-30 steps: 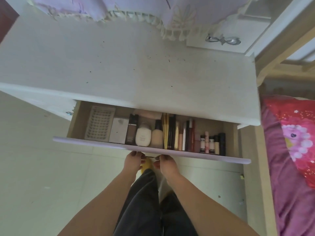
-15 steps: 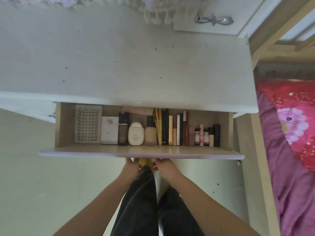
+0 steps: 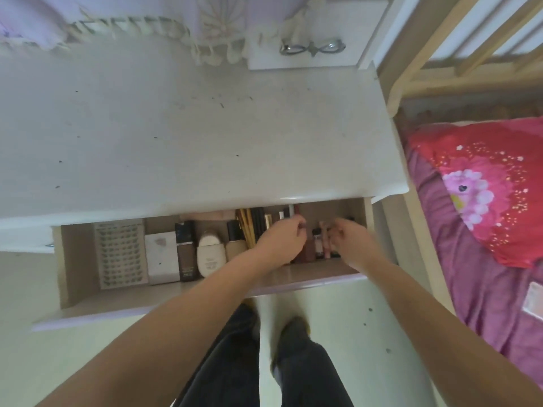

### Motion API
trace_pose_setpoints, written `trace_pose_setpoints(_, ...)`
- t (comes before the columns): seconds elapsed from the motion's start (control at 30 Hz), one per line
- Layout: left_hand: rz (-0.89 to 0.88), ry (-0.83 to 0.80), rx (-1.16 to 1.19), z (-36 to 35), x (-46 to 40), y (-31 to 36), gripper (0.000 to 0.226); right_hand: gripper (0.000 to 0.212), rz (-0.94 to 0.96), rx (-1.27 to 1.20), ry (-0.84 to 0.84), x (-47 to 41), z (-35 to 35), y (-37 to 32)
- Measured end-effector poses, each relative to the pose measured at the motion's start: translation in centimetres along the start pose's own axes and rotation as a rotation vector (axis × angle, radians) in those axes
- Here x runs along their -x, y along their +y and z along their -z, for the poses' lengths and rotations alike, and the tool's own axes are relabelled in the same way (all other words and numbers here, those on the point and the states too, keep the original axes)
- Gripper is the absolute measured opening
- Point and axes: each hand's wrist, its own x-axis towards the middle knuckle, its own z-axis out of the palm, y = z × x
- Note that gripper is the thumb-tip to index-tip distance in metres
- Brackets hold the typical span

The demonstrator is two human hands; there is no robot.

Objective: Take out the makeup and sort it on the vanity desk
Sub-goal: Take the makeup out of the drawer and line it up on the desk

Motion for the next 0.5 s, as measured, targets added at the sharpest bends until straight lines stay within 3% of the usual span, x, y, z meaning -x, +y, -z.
trace_pose_setpoints(0.13,0.015,0.009,-0.339,-3.0,-3.0,-0.7,0.036,0.029,0.124,0.218,-0.102,-1.6,-1.3,0.8)
trace_pose_setpoints(0.23,0.056,0.041,-0.467,-4.6,-3.4,-1.4,0.035,0.041,0.177,0.34,-0.155,-2.3,-2.1,0.8)
trace_pose_setpoints(0.4,0.035,0.298,-0.368,-6.1,-2.2,-1.3,0.029,0.03,0.285,0.357,-0.088,-2.1,-2.2,1.4)
trace_pose_setpoints(0.5,0.027,0.333,-0.243,-6.2,-1.9,-1.1,0.024,0.021,0.36,0.301,-0.066,-1.7,-2.0,1.7)
